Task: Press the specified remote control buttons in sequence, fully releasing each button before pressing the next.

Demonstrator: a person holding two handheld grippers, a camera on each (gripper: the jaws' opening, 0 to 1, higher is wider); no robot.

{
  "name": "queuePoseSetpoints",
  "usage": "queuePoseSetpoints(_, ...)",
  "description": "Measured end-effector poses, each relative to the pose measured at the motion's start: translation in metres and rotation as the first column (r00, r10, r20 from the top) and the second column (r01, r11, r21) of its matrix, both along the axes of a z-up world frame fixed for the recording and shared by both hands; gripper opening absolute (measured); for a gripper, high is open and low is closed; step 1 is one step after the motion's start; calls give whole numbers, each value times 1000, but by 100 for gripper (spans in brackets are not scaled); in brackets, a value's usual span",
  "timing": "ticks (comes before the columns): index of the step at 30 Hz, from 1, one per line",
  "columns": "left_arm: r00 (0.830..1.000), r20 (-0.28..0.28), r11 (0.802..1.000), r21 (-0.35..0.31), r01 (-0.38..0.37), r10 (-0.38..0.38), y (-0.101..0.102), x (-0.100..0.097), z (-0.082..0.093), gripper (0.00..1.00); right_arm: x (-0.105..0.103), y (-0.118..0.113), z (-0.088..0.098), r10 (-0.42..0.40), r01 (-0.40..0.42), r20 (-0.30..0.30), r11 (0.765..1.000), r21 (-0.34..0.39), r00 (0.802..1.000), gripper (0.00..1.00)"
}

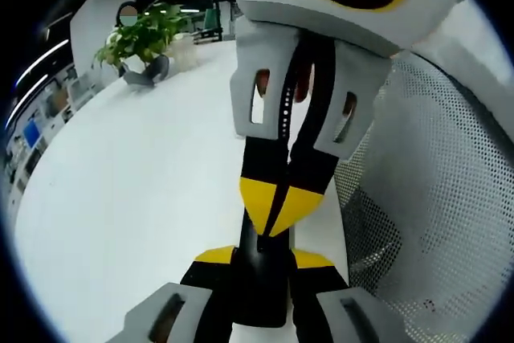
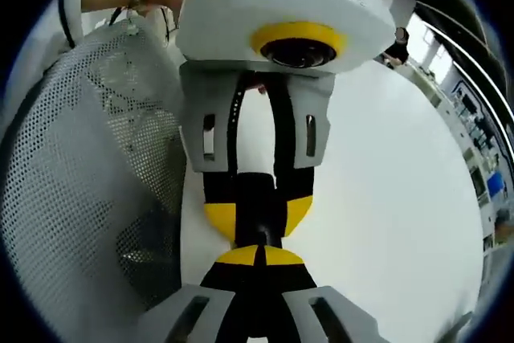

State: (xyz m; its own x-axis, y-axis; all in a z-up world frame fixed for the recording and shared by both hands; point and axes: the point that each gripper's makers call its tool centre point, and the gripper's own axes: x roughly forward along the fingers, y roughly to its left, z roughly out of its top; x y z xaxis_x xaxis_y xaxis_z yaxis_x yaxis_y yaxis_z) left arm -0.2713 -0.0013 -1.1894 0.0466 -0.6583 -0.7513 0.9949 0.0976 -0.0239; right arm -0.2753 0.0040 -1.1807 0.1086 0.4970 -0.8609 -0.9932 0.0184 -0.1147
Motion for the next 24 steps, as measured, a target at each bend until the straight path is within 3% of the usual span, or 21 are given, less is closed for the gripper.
queuePoseSetpoints(4,1000,-1,1000,-7,-5,5,0,0,0,24,1,3,0,17,-17,-7,1000,5,1000,0)
queuePoseSetpoints(7,1000,-7,1000,-20,-13,13,0,0,0,24,1,4,-1,67,-67,3,997,-29,998,0)
queuePoseSetpoints(14,999,-15,999,-40,-28,28,0,0,1,25,2,5,-2,82,-83,-5,994,-71,997,0)
queuePoseSetpoints(17,1000,22,1000,-7,-10,11,-1,1,0,24,2,5,-3,178,-172,42,978,-119,983,0)
queuePoseSetpoints(19,1000,6,1000,-8,-21,21,-1,1,0,24,3,4,-3,149,-146,19,985,-95,989,0)
queuePoseSetpoints(20,1000,5,1000,-11,-16,16,-1,1,0,24,3,5,-2,112,-112,-11,992,-49,994,0)
queuePoseSetpoints(24,1000,0,999,-29,-17,17,0,1,0,24,4,3,0,64,-63,-33,998,24,997,0)
